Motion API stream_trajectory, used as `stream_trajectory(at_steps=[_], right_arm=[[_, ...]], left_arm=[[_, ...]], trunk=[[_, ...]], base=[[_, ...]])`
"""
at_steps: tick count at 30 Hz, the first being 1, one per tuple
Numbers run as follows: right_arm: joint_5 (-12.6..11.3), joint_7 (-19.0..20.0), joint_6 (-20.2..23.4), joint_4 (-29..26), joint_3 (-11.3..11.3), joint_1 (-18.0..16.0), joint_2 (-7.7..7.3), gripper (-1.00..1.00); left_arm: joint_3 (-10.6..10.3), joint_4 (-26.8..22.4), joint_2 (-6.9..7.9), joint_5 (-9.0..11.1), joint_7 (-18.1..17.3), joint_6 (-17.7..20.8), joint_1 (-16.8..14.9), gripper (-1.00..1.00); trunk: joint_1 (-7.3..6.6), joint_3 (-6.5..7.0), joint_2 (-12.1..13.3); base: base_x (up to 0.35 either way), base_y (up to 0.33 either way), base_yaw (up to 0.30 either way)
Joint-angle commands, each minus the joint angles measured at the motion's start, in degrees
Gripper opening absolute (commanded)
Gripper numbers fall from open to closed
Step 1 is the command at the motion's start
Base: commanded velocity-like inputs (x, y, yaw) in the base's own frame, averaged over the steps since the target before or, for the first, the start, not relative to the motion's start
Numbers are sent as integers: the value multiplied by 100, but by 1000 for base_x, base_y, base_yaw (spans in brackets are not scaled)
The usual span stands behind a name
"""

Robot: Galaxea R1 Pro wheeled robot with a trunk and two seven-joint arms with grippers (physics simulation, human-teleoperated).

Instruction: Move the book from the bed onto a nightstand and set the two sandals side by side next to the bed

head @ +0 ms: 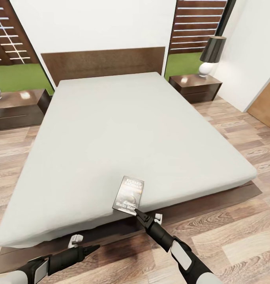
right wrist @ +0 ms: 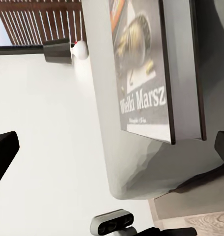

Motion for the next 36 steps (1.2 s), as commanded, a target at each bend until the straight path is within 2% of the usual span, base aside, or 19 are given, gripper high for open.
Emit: stream_trajectory(at_steps=[1,30,36], right_arm=[[-60,5,53,1,17,-2,-2,100],[-59,5,53,1,17,-3,-2,100],[-61,5,53,1,17,-2,-1,100]], left_arm=[[-22,0,1,30,-18,28,-2,100],[-22,0,1,30,-18,34,-2,100],[-22,0,-3,30,-18,36,-2,100]], trunk=[[0,-3,-2],[0,-3,-2],[131,-111,-242]], base=[[3,-2,0],[24,22,0],[0,0,0]])
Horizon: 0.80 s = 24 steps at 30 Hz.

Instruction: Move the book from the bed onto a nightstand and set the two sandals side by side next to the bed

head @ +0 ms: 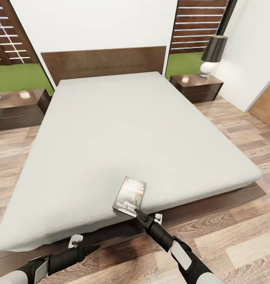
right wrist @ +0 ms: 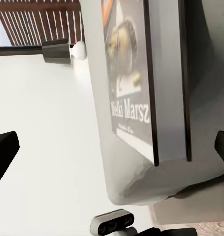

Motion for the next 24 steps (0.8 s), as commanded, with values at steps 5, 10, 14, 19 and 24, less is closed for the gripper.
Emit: stream_trajectory(at_steps=[5,10,14,19,24], right_arm=[[-62,5,53,1,17,-3,-2,100],[-59,5,53,1,17,-3,-2,100],[-62,5,53,1,17,-4,-2,100],[-62,5,53,1,17,-4,-5,100],[-59,5,53,1,17,-3,-3,100]], left_arm=[[-20,-1,-25,31,-18,29,-2,100],[-20,-1,-30,31,-18,29,-2,100],[-20,0,-30,31,-18,29,-2,100],[-20,-1,-37,31,-18,29,-2,100],[-20,-1,-32,31,-20,28,-2,100]], trunk=[[110,-94,-203],[132,-112,-244],[132,-112,-244],[132,-112,-244],[176,-147,-324]], base=[[0,0,0],[0,0,0],[0,0,0],[0,0,0],[0,0,0]])
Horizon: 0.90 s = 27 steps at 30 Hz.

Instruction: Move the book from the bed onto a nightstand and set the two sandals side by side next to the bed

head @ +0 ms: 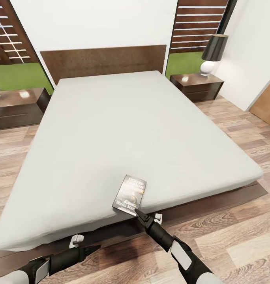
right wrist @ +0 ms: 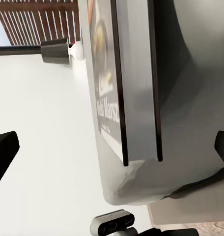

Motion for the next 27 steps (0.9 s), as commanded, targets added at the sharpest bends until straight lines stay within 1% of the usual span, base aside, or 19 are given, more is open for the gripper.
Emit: stream_trajectory(at_steps=[1,4,11,27], right_arm=[[-61,5,53,1,17,-2,-2,100],[-64,5,53,1,17,-2,-2,100],[-66,5,53,1,17,-4,-5,100],[-65,6,53,1,17,-4,-3,100]], left_arm=[[-22,0,2,31,-20,29,-2,100],[-22,0,2,31,-20,34,-2,100],[-22,0,2,31,-18,33,-2,100],[-22,0,3,31,-17,30,-2,100]], trunk=[[-1,-3,-1],[-1,-3,-1],[-1,-3,-1],[-1,-3,-1]], base=[[0,0,0],[0,13,0],[54,117,0],[1,3,0]])
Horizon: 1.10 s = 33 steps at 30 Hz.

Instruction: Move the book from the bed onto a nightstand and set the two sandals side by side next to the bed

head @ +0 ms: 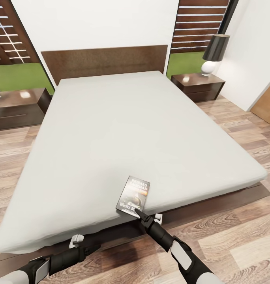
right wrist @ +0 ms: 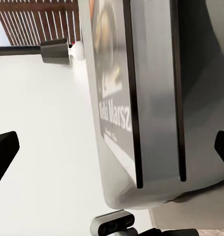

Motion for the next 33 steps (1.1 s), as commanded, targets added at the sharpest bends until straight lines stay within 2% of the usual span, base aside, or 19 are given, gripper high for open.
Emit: stream_trajectory(at_steps=[1,5,6,33], right_arm=[[-61,4,53,1,17,-2,-5,100],[-61,8,53,1,10,-1,-9,100],[-61,10,53,1,9,-1,-9,-100],[-62,21,55,-8,5,-1,-10,-100]], left_arm=[[-22,0,1,31,-17,29,-2,100],[-22,0,0,31,-19,28,-2,100],[-22,0,0,31,-18,28,-2,100],[-22,0,1,31,-29,31,-2,100]], trunk=[[-1,-3,-1],[-1,-3,-1],[-1,-3,-1],[-23,15,39]], base=[[0,0,0],[0,0,0],[0,0,0],[0,0,0]])
